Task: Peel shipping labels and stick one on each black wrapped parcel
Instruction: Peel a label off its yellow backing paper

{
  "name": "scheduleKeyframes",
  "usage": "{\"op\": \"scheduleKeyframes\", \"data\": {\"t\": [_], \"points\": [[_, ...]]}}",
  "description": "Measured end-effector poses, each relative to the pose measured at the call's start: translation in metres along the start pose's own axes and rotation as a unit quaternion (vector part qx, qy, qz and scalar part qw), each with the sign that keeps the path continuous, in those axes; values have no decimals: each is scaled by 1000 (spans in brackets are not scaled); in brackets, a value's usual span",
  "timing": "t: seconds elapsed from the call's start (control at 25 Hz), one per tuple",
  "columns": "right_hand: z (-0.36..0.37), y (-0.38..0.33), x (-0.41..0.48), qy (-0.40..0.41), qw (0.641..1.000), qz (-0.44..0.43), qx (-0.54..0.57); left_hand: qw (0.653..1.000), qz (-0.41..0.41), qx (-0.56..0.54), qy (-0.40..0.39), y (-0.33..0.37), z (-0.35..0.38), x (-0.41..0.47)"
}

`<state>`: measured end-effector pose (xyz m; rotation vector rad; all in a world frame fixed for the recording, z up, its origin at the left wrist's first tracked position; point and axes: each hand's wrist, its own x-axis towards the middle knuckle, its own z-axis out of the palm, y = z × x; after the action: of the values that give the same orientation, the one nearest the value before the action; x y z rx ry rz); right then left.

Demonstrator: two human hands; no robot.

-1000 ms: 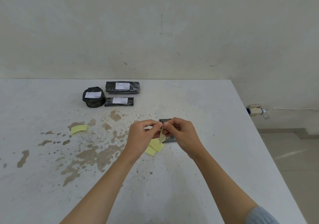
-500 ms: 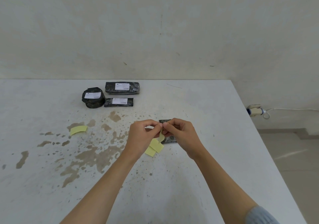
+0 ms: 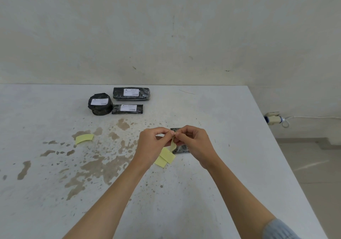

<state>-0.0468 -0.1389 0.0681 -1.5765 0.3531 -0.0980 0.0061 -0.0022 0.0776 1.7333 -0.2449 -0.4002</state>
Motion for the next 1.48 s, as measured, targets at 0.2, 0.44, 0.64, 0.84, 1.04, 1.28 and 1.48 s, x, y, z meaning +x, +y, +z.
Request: {"op": "scheduleKeyframes", "data": {"t": [0.2,0.44,0.64,0.84,1.04,1.28,1.48], "points": [[1,1,0,8,1000,-2,-14,1000,-2,2,-14,1,0,-2],[1,-1,-2,0,1000,-11,-10,1000,12,21,-3,3,-2,-3],[2,-3,-4,-2,1000,-8,8,1000,9,9,-2,3,-5,-2],[5,-4,-6,-5,1000,-8,8,1000,-4,-6,-10,4,-8,-3],[6,-3,-7,-2,1000,-4,6,1000,-10,-12,-10,5,-10,-5],[6,-4,-9,-5,1000,-5,6,1000,-1,-4,-16,4,-10,-5],[5,-8,-9,2,999,-11,30,1000,7,-12,-26,0,-8,-3]]}}
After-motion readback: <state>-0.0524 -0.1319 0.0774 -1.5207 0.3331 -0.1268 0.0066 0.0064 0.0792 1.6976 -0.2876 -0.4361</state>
